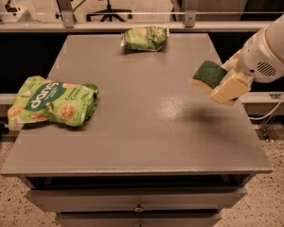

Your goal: Move sponge near green rice chip bag

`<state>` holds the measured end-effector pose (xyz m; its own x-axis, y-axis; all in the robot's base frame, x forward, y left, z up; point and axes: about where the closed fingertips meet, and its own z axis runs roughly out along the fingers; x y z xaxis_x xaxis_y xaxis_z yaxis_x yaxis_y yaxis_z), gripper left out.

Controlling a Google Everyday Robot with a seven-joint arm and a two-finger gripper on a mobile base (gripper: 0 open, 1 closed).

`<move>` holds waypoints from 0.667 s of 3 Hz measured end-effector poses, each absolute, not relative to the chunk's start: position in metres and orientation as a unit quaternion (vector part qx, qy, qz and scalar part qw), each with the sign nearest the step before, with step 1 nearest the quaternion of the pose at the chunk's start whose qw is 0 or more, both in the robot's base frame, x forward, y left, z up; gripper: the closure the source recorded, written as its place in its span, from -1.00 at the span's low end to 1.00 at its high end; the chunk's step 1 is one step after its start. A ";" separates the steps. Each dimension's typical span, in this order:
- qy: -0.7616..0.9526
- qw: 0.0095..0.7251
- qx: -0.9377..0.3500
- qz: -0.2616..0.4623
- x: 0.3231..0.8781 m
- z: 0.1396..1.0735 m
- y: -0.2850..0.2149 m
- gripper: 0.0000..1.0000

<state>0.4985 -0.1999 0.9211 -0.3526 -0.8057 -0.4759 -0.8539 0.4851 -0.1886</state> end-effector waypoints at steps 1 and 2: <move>0.795 0.278 -0.533 0.080 0.499 0.910 -0.146 1.00; 0.753 0.288 -0.579 0.121 0.489 0.900 -0.073 1.00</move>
Offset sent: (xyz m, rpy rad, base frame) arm -0.0263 0.2236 -0.0321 0.1970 -0.0106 0.4153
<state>0.4891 -0.0728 0.9002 -0.1639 -0.8024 -0.5738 -0.9415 0.3009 -0.1519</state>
